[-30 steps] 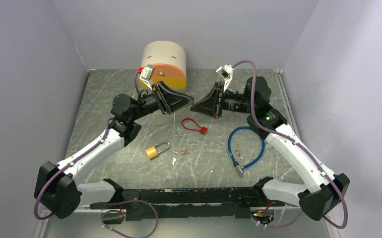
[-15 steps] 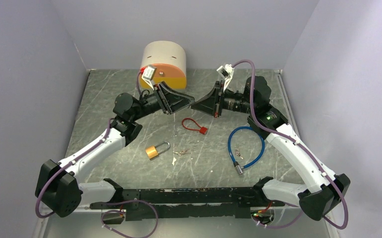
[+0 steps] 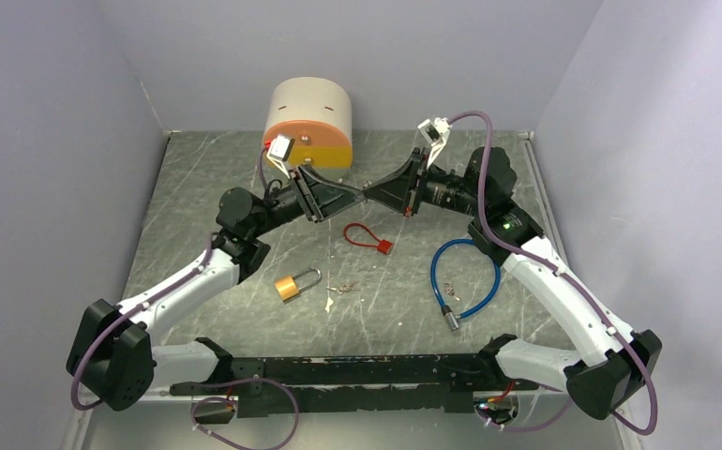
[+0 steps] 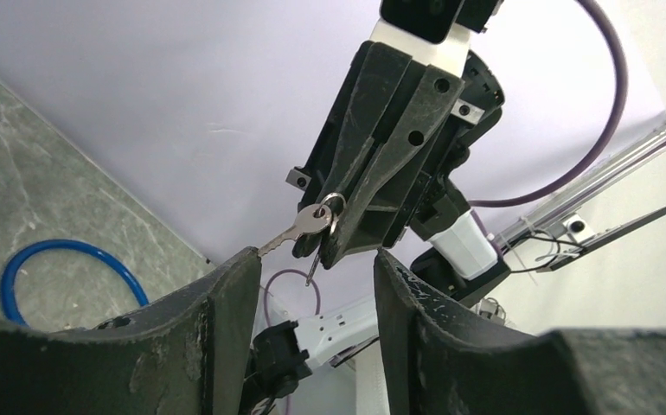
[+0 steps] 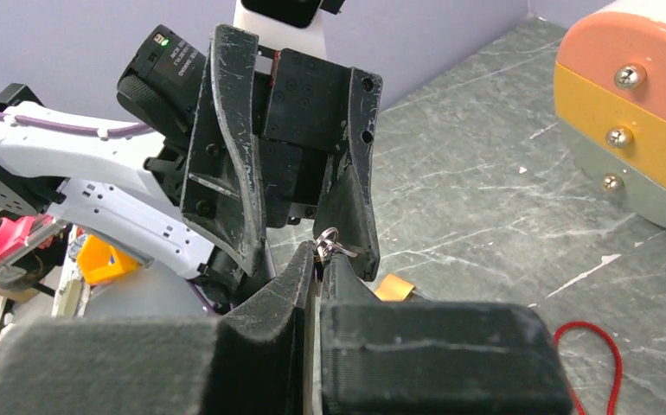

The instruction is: Unlock with the key

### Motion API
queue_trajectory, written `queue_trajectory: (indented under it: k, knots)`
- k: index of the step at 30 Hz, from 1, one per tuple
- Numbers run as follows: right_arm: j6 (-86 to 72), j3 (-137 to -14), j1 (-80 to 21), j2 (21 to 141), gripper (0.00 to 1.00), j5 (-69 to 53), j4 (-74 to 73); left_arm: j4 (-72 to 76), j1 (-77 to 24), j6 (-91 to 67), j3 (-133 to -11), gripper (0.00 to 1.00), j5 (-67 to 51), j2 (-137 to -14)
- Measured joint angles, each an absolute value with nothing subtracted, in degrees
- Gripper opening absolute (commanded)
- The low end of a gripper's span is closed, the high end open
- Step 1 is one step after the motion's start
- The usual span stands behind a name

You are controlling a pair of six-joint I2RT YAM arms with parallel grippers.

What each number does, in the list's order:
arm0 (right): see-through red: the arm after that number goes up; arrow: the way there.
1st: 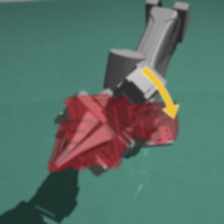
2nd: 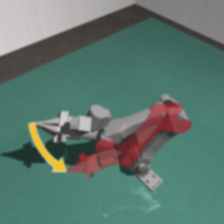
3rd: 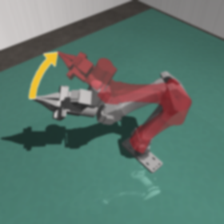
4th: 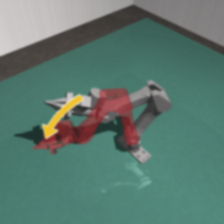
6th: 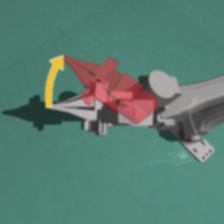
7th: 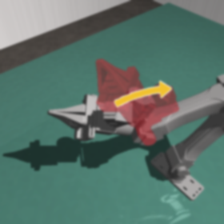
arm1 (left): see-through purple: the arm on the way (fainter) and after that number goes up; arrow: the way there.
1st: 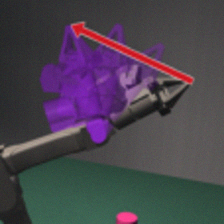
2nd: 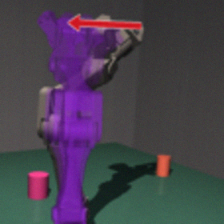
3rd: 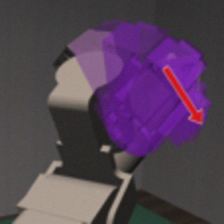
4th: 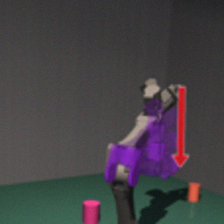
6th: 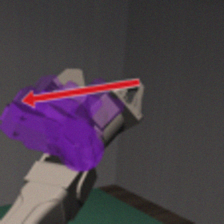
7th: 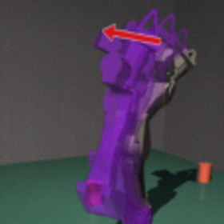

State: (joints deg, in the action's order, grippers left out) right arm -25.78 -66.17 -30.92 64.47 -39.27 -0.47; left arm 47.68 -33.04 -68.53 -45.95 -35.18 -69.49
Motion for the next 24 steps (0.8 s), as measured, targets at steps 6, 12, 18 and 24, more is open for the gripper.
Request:
queue_trajectory:
  k: [6,12,18,24]
  knots:
    - [-26.2,-66.2,-30.6,64.5,0.00,-39.5,0.4,52.9,-33.0,-72.2,-45.9,0.54,-34.2,-71.4]
    - [-26.2,-66.1,-30.5,64.5,0.00,-40.1,0.9,56.3,-33.0,-75.3,-45.4,0.53,-32.5,-73.0]
    - [-26.2,-65.4,-30.3,64.4,0.00,-42.5,1.1,56.3,-33.0,-76.4,-45.2,0.60,-30.2,-73.0]
    - [-26.0,-65.1,-30.0,64.4,0.00,-43.9,0.9,53.2,-33.0,-79.7,-45.2,0.63,-27.2,-72.6]
